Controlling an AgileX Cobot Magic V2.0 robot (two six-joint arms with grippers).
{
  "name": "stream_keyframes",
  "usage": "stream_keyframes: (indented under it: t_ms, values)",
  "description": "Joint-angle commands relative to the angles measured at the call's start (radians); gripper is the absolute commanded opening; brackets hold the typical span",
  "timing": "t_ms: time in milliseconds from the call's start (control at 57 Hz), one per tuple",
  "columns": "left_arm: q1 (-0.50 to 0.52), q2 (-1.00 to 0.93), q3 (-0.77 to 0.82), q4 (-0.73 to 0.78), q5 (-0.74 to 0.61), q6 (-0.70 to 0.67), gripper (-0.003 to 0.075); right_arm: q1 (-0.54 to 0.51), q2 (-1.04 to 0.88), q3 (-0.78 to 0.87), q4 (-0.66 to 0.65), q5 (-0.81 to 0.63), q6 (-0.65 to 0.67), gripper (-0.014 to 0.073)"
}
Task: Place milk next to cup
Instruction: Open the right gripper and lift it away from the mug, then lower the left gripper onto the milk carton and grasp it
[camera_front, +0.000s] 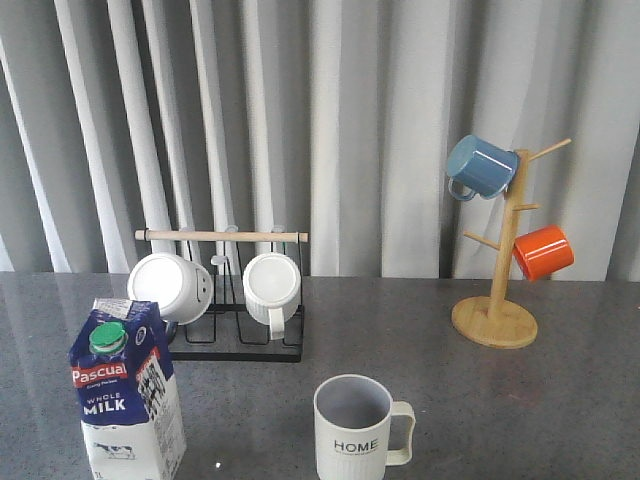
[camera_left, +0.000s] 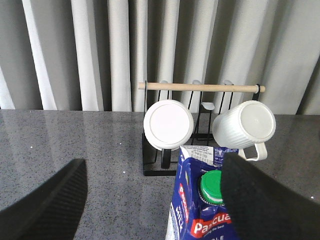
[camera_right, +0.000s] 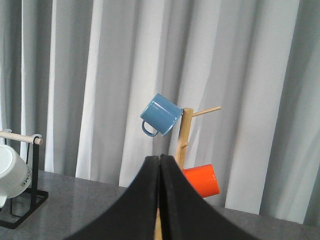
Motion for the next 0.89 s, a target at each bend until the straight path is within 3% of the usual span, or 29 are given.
stream_keyframes:
  t_ms: [0,561,701,876]
  values:
    - [-0.005,-0.001,-0.033,-0.008,-0.071,-0.011,0.0520,-0.005,-0.005,-0.033,-0.006,-0.079,-0.009,-0.0008]
    - [-0.015,0.004,-0.033,-0.060,-0.118,-0.014,0.0529,-0.005,-0.005,-0.033,-0.006,-0.079,-0.009,-0.0008]
    - [-0.087,0.051,-0.033,-0.060,-0.218,0.046,0.0619,-0.005,-0.005,-0.033,-0.006,-0.079,-0.009,-0.0008]
    - [-0.115,0.148,-0.033,-0.061,-0.299,0.009,0.0734,-0.005,-0.005,-0.033,-0.006,-0.079,-0.009,-0.0008]
